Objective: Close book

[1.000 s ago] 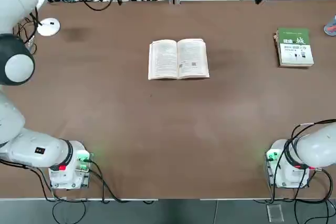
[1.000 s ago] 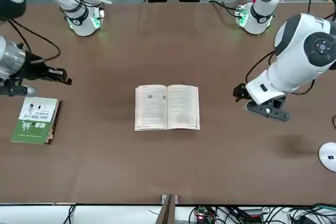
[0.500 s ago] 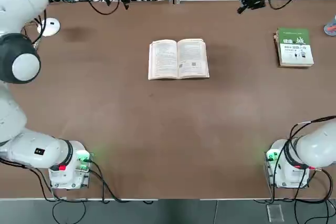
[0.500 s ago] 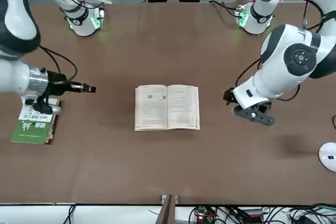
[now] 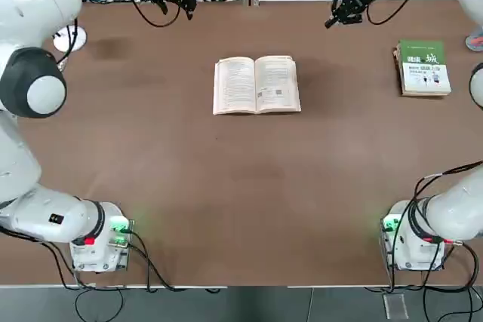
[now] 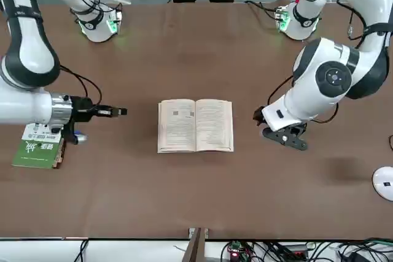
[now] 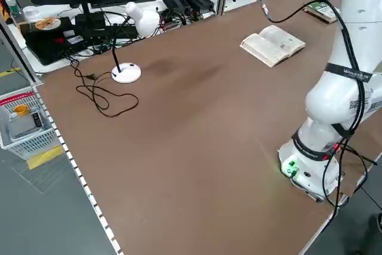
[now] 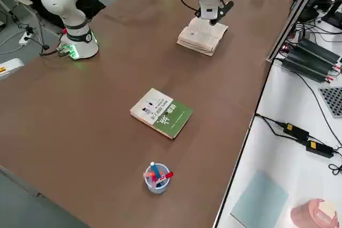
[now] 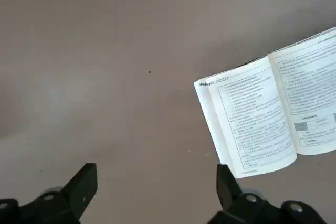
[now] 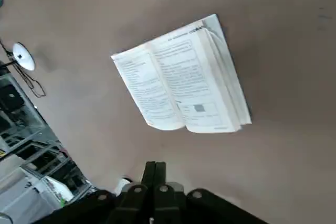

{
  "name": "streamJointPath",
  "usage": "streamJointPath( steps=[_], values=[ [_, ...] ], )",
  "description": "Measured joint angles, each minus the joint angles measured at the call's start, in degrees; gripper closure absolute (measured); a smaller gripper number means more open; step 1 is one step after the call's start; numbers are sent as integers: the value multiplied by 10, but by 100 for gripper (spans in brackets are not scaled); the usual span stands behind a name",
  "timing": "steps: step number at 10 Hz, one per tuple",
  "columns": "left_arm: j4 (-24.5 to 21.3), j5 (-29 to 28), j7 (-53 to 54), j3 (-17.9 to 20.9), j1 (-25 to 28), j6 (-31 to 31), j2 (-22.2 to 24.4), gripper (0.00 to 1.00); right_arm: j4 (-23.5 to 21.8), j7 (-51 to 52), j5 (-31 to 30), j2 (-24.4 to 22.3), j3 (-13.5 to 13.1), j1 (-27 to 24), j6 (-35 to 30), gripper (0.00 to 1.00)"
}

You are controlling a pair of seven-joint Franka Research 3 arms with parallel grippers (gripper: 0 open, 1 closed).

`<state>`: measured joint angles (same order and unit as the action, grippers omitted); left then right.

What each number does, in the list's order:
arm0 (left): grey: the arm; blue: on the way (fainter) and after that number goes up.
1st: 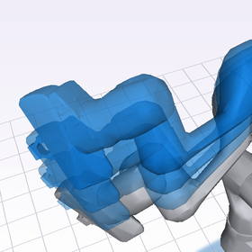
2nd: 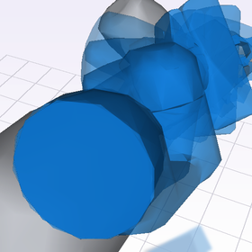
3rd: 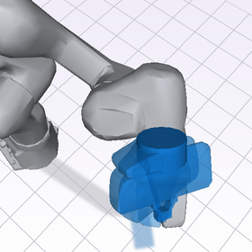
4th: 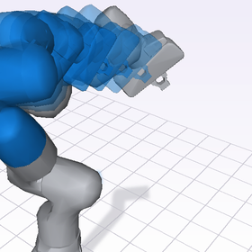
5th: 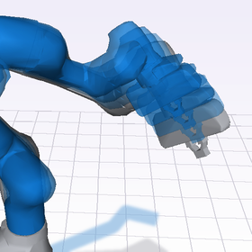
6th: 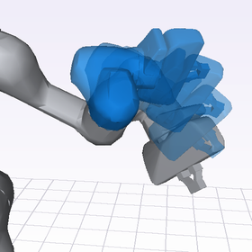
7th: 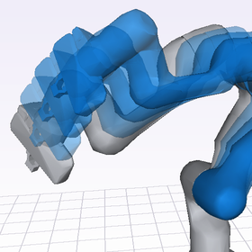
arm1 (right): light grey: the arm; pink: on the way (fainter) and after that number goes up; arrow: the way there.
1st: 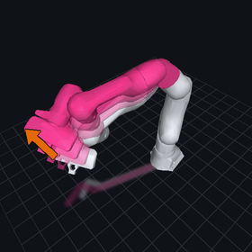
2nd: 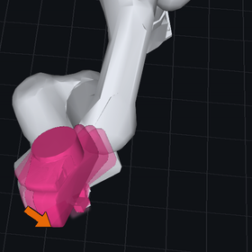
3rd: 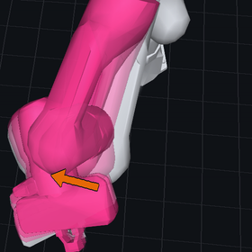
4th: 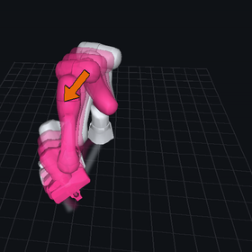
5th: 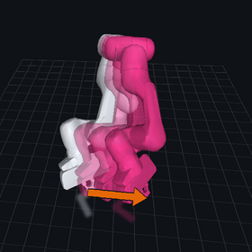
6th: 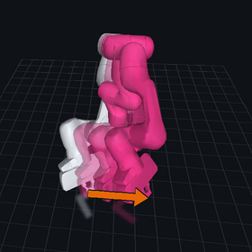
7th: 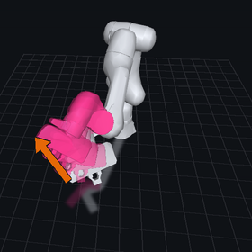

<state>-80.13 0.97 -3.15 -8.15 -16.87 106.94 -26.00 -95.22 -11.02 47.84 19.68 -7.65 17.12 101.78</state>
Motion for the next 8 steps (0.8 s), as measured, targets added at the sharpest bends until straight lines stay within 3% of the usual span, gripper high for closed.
streamJointPath(
  steps=[8],
  values=[
    [1,0,-2,0,-20,23,-42,0,-28,83,51,69,2,44,110,99]
  ],
)
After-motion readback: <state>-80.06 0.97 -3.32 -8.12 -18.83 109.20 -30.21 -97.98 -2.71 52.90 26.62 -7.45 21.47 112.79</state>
